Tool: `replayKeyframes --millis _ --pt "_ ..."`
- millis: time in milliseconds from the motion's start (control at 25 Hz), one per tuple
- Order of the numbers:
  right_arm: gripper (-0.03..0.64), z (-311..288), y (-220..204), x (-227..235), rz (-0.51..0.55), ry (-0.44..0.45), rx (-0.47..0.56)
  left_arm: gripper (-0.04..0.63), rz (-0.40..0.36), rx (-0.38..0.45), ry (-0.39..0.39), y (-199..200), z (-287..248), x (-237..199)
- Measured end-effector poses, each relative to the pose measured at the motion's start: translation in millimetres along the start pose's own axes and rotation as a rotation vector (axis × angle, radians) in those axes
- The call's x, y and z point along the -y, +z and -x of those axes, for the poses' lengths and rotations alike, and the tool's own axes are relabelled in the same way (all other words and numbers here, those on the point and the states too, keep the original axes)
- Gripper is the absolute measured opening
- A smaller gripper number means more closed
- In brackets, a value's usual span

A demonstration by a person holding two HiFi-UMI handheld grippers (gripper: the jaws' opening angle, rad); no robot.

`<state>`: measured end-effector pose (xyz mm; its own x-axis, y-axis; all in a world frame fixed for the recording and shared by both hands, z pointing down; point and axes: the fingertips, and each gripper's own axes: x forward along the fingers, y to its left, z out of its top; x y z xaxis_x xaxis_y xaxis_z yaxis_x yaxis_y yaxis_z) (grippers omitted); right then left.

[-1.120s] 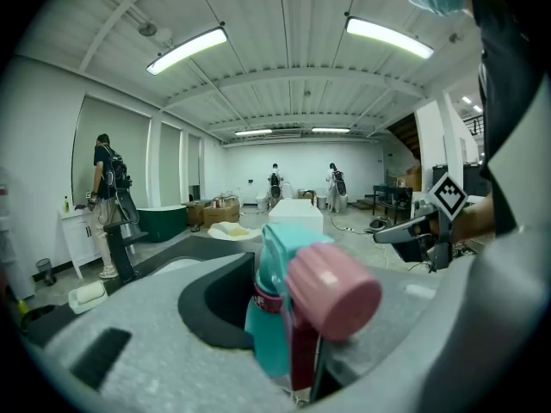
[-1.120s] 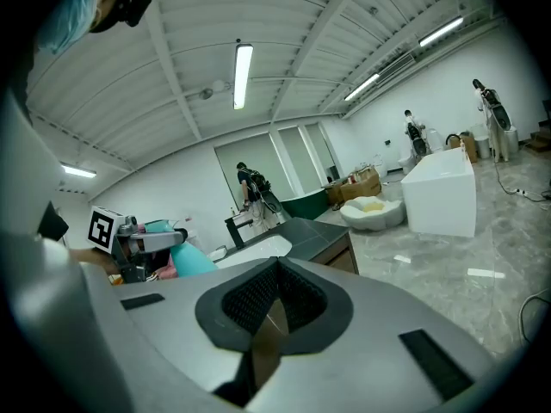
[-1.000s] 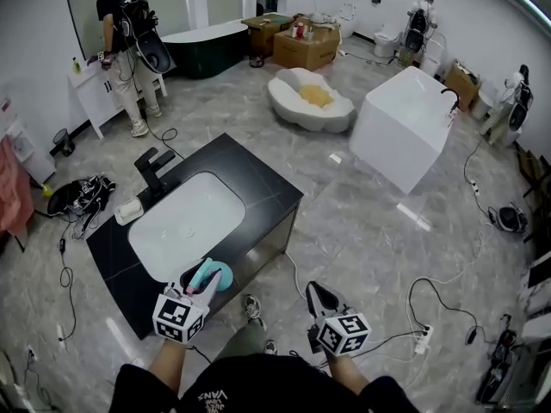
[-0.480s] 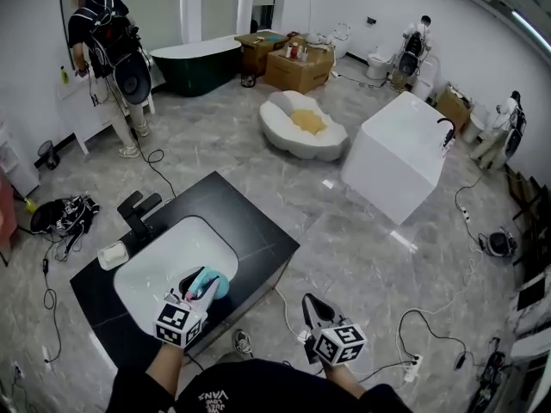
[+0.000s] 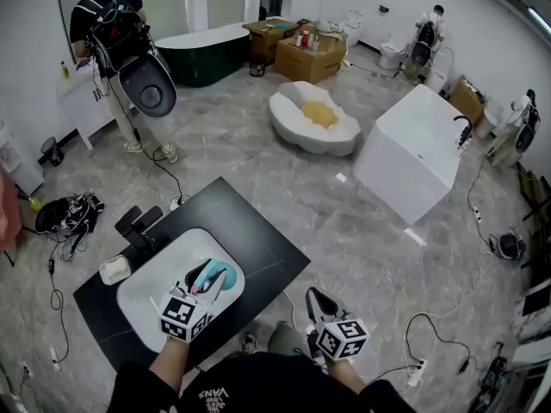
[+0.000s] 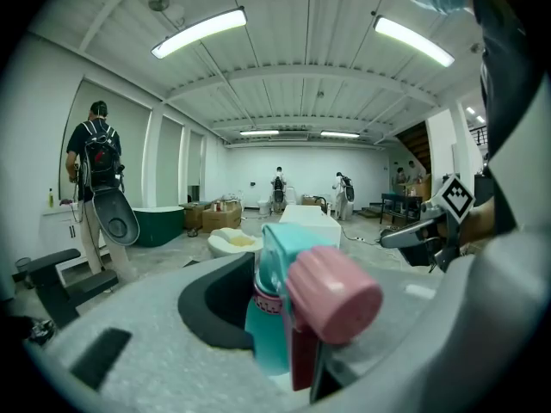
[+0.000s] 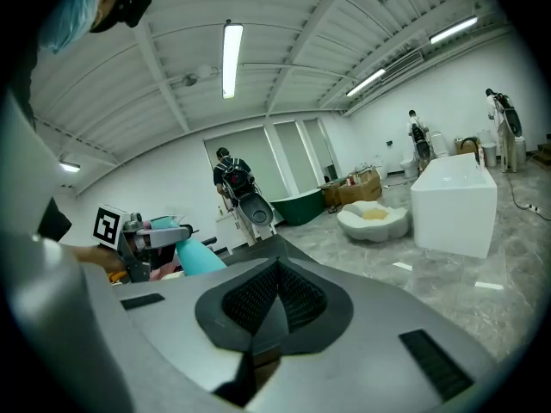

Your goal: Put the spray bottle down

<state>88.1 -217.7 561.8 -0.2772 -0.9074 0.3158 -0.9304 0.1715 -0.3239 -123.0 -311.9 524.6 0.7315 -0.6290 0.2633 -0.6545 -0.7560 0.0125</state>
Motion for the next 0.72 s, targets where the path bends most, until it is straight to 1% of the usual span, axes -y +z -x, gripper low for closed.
replayKeyframes --millis 160,440,600,720 --pt "0.003 -25.0 21.0 24.6 -0.008 0.022 -0.005 0.153 0.01 0.01 0.054 12.6 -33.9 -23.0" --pt "0.004 -67.5 64.3 62.3 0.041 0.101 -0.01 0.153 0.003 -0.009 0.134 24.5 -88.5 -49.5" --pt "0.003 -86.2 72.2 77.4 0.032 0.127 -0.017 0.153 -0.033 -0.034 0.144 25.0 -119.6 -61.0" --pt "0.003 -100.5 71.1 85.0 0.02 0.144 -0.04 0.153 -0.042 -0.056 0.146 19.7 -140.9 -70.6"
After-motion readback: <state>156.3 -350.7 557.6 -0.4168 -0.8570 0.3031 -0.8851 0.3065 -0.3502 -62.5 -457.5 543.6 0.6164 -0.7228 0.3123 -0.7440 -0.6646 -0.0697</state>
